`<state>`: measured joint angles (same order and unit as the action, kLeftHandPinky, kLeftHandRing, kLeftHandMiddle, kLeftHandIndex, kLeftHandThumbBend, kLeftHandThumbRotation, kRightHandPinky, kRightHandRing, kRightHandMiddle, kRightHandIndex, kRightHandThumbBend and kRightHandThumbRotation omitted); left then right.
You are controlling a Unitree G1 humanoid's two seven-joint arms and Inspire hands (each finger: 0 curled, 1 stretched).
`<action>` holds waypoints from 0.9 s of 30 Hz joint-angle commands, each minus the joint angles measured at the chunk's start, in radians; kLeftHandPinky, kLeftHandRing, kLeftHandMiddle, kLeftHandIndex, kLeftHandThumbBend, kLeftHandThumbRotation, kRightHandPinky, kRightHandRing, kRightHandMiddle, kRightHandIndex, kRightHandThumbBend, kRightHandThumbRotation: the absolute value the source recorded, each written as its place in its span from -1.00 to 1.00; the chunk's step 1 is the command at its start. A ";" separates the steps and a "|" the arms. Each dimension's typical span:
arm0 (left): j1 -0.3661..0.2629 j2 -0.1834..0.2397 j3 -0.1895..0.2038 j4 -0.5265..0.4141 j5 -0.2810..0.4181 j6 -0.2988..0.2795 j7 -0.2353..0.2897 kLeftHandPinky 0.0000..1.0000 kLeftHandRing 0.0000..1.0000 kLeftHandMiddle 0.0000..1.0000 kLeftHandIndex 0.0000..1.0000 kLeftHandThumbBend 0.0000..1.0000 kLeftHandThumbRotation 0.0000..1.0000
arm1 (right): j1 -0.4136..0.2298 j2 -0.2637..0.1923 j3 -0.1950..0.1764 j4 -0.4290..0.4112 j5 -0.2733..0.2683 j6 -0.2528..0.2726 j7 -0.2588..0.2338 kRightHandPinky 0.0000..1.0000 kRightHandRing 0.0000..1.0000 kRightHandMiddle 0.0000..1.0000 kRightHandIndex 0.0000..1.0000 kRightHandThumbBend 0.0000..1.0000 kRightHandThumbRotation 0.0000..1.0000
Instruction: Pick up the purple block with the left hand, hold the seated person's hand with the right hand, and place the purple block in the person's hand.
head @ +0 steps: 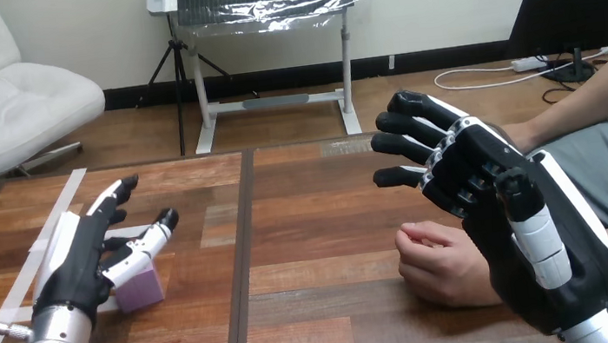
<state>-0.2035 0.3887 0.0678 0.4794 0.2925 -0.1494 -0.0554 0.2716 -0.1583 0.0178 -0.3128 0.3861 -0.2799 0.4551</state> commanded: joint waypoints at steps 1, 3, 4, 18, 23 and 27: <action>-0.100 0.041 -0.034 0.041 0.052 -0.010 0.044 0.61 0.84 0.87 0.81 -0.05 0.03 | -0.052 0.007 -0.019 -0.017 0.016 -0.025 0.002 0.46 0.67 0.69 0.70 0.69 0.60; -0.106 0.047 -0.046 0.056 0.074 -0.008 0.059 0.64 0.84 0.87 0.81 -0.04 0.03 | -0.051 0.007 -0.019 -0.018 0.016 -0.024 0.002 0.46 0.67 0.69 0.70 0.69 0.59; -0.110 0.049 -0.050 0.063 0.082 -0.007 0.064 0.66 0.84 0.87 0.81 -0.03 0.02 | -0.051 0.007 -0.019 -0.017 0.016 -0.026 0.002 0.46 0.67 0.69 0.70 0.69 0.59; -0.135 0.073 -0.115 0.130 0.192 0.004 0.141 0.98 0.86 0.89 0.79 0.08 0.02 | -0.050 0.007 -0.023 -0.013 0.012 -0.037 0.006 0.45 0.66 0.68 0.69 0.69 0.60; -0.143 0.075 -0.128 0.152 0.216 0.005 0.167 0.99 0.87 0.89 0.78 0.12 0.01 | -0.050 0.007 -0.024 -0.012 0.014 -0.037 0.008 0.45 0.66 0.68 0.69 0.68 0.60; -0.150 0.078 -0.143 0.169 0.237 0.015 0.179 1.00 0.88 0.90 0.77 0.14 0.00 | -0.049 0.007 -0.025 -0.013 0.019 -0.035 0.011 0.46 0.66 0.68 0.69 0.68 0.60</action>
<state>-0.2650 0.4339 -0.0494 0.6342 0.5041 -0.1426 0.0921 0.2714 -0.1584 0.0070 -0.3125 0.3864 -0.2919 0.4617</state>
